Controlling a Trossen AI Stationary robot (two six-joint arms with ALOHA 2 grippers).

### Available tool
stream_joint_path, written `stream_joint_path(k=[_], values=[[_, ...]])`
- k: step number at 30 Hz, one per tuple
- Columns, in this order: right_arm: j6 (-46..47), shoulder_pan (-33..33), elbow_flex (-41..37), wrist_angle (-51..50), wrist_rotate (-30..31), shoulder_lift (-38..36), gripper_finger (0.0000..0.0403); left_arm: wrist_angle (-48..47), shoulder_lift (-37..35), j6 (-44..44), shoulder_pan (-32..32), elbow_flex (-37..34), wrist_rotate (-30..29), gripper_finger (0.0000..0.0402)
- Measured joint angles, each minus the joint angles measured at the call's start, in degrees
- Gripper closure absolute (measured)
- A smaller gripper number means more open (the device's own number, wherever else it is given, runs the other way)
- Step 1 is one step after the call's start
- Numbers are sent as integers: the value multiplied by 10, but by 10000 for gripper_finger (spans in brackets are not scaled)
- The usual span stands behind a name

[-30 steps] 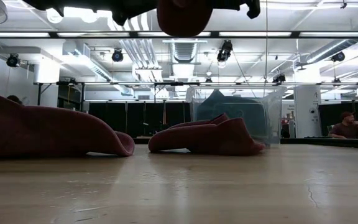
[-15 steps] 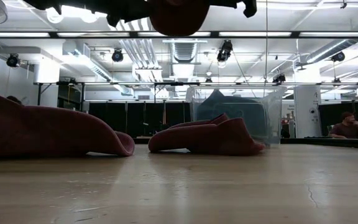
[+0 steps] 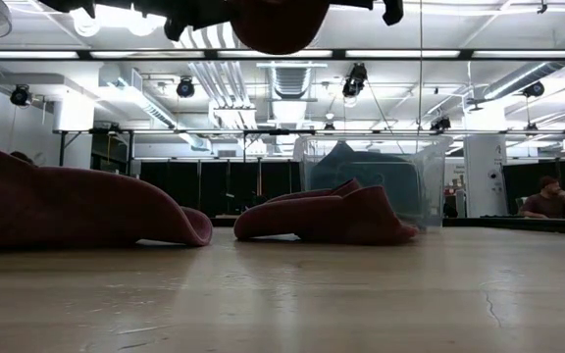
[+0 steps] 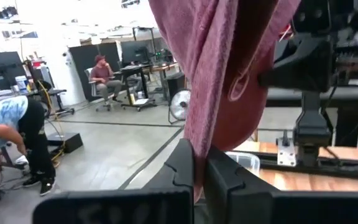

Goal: Pick & Place hat
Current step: Put the bottom red cap into the bottom transparent bin

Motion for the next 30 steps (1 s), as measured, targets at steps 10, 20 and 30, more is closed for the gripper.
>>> stream_joint_path(k=[10, 20, 30], values=[[-100, 12, -1, 56, -15, -2, 284, 5, -36, -17, -1, 17, 36, 394], [-224, 33, -2, 134, -59, -2, 215, 110, -64, -80, -1, 35, 120, 395], [-295, 31, -3, 222, -243, -2, 227, 219, -43, -202, -1, 34, 198, 395]])
